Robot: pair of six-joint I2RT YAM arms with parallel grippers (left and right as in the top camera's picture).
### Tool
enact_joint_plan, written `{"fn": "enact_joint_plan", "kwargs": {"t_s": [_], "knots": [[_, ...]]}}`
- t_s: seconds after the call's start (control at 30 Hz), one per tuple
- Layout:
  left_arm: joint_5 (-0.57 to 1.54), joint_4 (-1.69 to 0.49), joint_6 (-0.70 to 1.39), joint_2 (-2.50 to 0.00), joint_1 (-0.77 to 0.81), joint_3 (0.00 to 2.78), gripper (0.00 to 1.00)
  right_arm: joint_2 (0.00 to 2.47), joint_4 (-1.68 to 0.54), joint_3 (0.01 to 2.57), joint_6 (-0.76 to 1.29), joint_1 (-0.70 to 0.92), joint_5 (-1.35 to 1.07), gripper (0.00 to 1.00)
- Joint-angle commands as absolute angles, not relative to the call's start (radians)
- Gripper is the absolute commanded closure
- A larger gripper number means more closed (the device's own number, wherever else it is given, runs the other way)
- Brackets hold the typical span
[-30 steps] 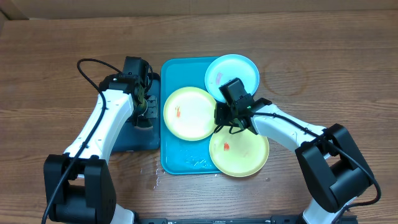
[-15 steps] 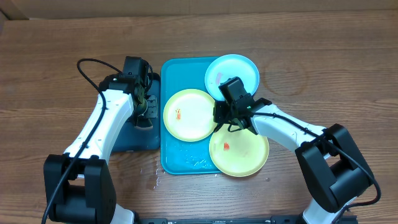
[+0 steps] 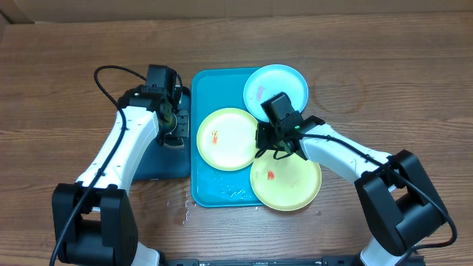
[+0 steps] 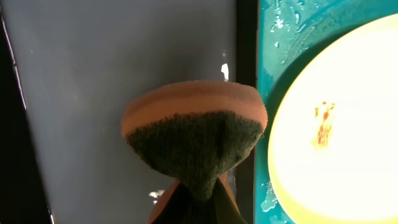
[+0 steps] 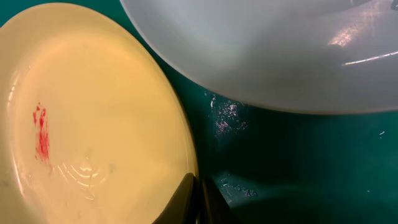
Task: Clean dirty plates on tray and stack at the side
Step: 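Grasp the green-and-brown sponge with the left gripper and lift it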
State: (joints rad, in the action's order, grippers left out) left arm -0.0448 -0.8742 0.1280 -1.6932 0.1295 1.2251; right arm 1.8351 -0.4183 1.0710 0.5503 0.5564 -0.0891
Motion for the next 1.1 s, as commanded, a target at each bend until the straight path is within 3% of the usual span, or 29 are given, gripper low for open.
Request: {"fn": "enact_joint_plan", "kwargs": {"t_s": [0.0, 0.07, 0.2, 0.27, 0.37, 0.53, 0.63, 0.87, 0.97, 1.07], "knots": [[-0.033, -0.872, 0.088, -1.677, 0.130, 1.246, 0.96, 1.802, -0.414, 1.086, 0.550, 0.554, -0.078, 0.90], [-0.033, -0.873, 0.084, -1.677, 0.130, 1.246, 0.96, 1.802, -0.414, 1.086, 0.550, 0.554, -0.078, 0.74], [-0.033, -0.882, 0.085, -1.677, 0.130, 1.246, 0.96, 1.803, -0.413, 1.086, 0.551, 0.555, -0.067, 0.65], [-0.033, -0.887, 0.085, -1.677, 0.130, 1.246, 0.96, 1.803, -0.413, 1.086, 0.551, 0.555, -0.067, 0.68], [-0.033, -0.892, 0.085, -1.677, 0.130, 1.246, 0.96, 1.809, -0.411, 1.085, 0.551, 0.555, -0.068, 0.83], [-0.034, -0.892, 0.086, -1.677, 0.118, 1.247, 0.96, 1.816, -0.398, 1.079, 0.551, 0.555, -0.068, 0.85], [-0.033, -0.894, 0.091, -1.677, 0.101, 1.250, 0.96, 1.816, -0.395, 1.078, 0.551, 0.555, -0.068, 0.96], [-0.008, -0.908, 0.093, -1.677, 0.040, 1.273, 0.96, 1.818, -0.364, 1.078, 0.564, 0.555, -0.068, 0.96], [0.048, -0.910, 0.084, -1.677, 0.028, 1.273, 0.96, 1.822, -0.364, 1.077, 0.577, 0.555, -0.068, 0.74], [0.061, -0.913, 0.081, -1.677, 0.028, 1.273, 0.96, 1.828, -0.364, 1.077, 0.577, 0.555, -0.068, 0.66]]}}
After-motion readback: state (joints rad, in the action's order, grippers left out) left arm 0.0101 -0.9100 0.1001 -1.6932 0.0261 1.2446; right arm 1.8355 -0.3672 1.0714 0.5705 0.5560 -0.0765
